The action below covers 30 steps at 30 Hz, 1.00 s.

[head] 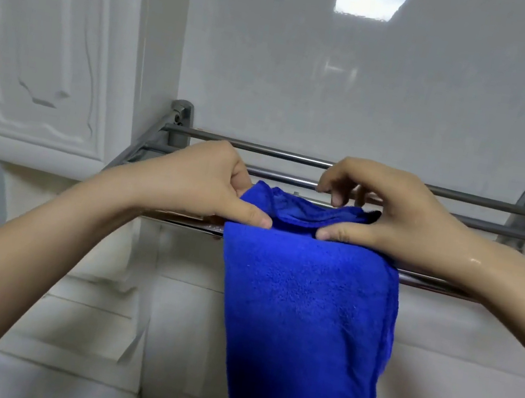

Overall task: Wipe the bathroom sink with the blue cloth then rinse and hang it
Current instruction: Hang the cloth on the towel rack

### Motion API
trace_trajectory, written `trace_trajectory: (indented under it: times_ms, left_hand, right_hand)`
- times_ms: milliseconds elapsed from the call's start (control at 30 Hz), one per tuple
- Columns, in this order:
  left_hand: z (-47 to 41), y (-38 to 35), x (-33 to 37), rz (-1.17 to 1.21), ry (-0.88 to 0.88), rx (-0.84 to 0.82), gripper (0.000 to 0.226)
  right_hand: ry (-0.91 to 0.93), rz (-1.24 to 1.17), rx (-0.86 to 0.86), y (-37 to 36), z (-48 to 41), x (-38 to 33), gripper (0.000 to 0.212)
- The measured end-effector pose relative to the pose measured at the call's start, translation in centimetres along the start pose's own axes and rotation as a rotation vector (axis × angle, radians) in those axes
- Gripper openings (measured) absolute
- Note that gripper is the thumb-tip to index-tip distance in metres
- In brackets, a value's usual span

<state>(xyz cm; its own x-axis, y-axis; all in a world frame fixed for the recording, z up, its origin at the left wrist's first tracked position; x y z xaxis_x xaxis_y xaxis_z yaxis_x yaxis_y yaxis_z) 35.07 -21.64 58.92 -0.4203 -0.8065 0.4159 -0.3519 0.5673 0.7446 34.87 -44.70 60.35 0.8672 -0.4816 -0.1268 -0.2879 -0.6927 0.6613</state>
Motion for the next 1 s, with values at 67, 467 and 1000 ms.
trace_trajectory:
  times_ms: [67,467,1000]
  left_hand:
    - [-0.2,0.1,-0.2,-0.013,0.034,-0.037,0.060]
    - [0.5,0.5,0.9,-0.353,0.048,0.119,0.058]
    - [2.7,0.8,1.7,0.100,-0.328,0.412,0.011]
  right_hand:
    - [-0.061,-0.099,0.016,0.6,0.3,0.0,0.033]
    - [-0.020,0.219,-0.133,-1.7,5.0,-2.9,0.040]
    - [0.026,0.337,0.088,0.0,1.1,-1.6,0.026]
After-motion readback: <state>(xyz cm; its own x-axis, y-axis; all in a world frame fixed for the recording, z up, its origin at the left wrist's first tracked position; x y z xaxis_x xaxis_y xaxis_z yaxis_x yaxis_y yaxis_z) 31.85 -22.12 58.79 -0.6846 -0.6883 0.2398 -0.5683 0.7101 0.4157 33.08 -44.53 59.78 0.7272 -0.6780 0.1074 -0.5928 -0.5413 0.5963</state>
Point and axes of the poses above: each hand's wrist, its own z-axis away from the middle knuckle, its own y-axis out of the back of the hand, x = y × z, the point moved 3 cm from there along -z, towards the middle knuckle, and after that the axes turned 13 degrees about x, right-handed, at the moved point
